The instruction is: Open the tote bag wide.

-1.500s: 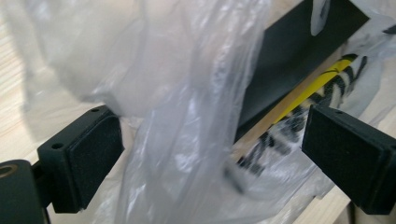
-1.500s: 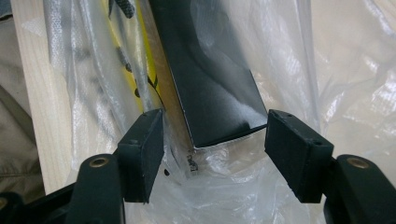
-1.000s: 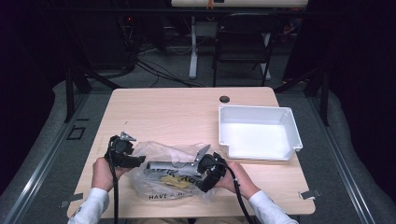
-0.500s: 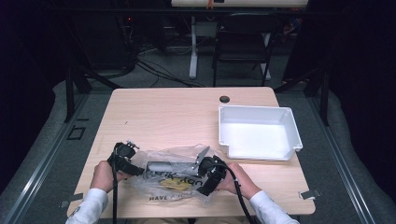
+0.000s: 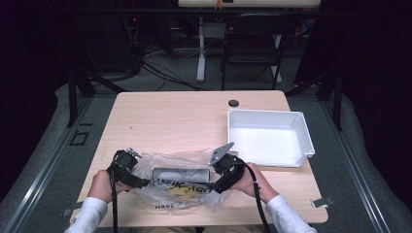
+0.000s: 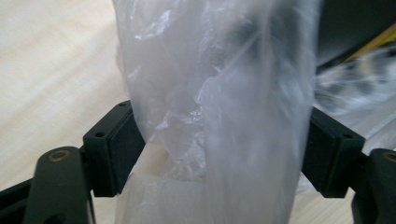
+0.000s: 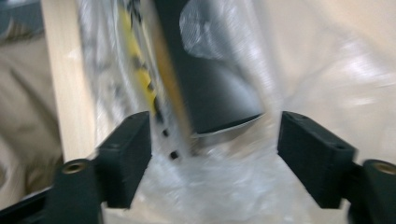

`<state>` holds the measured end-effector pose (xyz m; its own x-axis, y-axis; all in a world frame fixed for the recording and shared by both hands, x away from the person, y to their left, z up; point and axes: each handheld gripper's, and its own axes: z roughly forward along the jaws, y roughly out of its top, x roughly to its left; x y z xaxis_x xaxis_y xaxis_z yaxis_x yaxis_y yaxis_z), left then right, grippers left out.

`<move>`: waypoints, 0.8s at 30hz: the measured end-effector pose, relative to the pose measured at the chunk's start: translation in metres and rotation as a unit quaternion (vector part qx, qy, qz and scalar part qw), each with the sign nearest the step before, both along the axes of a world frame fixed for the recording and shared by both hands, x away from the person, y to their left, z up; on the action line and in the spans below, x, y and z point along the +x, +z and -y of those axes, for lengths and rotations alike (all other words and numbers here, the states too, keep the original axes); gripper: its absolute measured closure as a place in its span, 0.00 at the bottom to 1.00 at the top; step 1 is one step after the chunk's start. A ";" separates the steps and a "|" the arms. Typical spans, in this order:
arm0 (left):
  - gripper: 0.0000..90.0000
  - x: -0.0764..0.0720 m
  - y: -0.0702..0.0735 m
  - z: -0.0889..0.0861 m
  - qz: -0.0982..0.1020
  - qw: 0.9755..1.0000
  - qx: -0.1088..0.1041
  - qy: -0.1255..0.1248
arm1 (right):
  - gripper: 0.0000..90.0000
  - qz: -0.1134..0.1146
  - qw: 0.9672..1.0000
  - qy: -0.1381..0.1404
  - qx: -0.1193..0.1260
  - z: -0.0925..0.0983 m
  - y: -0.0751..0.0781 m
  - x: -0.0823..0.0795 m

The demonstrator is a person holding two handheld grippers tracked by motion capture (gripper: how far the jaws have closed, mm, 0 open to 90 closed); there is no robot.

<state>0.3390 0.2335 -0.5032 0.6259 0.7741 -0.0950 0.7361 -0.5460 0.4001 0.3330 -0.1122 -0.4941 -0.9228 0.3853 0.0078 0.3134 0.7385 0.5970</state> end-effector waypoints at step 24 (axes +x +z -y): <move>1.00 0.053 -0.033 0.007 0.066 0.990 0.090 0.083 | 1.00 0.054 0.980 -0.156 -0.108 -0.024 -0.051 0.038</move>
